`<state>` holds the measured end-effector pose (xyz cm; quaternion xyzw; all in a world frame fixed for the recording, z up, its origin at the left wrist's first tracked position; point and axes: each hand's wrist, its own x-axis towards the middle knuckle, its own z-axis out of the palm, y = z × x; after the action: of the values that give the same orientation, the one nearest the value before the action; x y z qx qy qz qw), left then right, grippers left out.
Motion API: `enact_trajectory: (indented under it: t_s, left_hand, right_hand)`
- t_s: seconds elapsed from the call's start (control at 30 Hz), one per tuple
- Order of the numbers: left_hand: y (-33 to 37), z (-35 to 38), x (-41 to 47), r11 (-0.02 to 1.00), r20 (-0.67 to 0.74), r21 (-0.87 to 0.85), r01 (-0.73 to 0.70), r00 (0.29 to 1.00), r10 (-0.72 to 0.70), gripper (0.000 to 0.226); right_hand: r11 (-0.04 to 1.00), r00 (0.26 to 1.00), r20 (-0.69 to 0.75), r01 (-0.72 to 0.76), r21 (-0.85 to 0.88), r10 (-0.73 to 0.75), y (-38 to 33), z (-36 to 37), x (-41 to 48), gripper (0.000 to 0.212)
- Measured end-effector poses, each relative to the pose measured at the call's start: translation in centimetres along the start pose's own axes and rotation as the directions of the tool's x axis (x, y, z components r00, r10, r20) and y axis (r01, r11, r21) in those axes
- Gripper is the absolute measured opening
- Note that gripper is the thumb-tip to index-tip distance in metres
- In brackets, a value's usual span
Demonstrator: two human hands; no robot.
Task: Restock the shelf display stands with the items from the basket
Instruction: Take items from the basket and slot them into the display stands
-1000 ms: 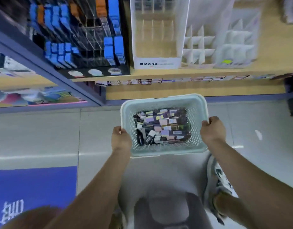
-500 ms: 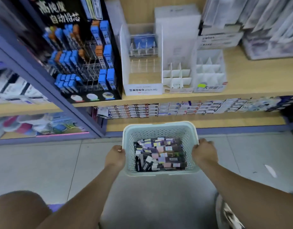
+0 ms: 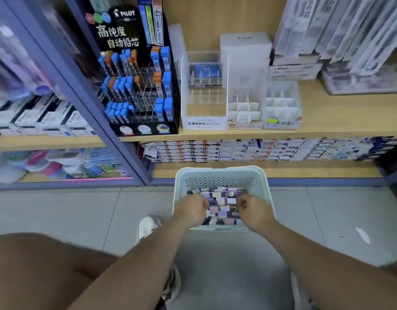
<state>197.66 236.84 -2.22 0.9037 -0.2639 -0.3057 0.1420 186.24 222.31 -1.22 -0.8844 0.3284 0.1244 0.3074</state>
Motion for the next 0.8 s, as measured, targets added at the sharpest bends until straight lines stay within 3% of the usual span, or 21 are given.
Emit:
enact_trajectory:
  t_s: [0.1, 0.23, 0.4, 0.5, 0.7, 0.8]
  left_hand:
    - [-1.0, 1.9, 2.0, 0.997, 0.043, 0.003, 0.073, 0.996, -0.073, 0.030]
    - [-2.0, 3.7, 6.3, 0.986, 0.056, -0.059, 0.155, 0.987, -0.151, 0.035]
    - [-2.8, 6.4, 9.1, 0.983, 0.121, -0.034, 0.180, 0.977, -0.174, 0.079]
    - [-3.3, 7.1, 9.5, 0.985, 0.131, 0.021, 0.172, 0.976, -0.173, 0.088]
    - [-4.4, 8.2, 10.0, 0.968, 0.041, 0.231, 0.098, 0.993, -0.110, 0.092]
    - [-4.3, 7.8, 10.1, 0.960, 0.044, 0.255, 0.116, 0.990, -0.131, 0.073]
  right_hand:
    - [0.999, 0.998, 0.054, -0.034, 0.030, 0.033, 0.2, 1.5, 2.0, 0.026]
    - [0.998, 0.993, 0.120, -0.022, 0.061, 0.015, 1.2, 3.4, 7.0, 0.046]
    - [0.988, 0.970, 0.244, 0.051, -0.143, -0.015, 2.8, 6.9, 11.9, 0.083]
    - [0.958, 0.956, 0.295, 0.092, -0.272, -0.009, 3.9, 8.1, 12.5, 0.094]
    - [0.915, 0.954, 0.301, 0.140, -0.379, -0.021, 3.7, 8.3, 13.4, 0.081]
    - [0.902, 0.952, 0.303, 0.166, -0.398, -0.042, 3.5, 8.4, 13.5, 0.063]
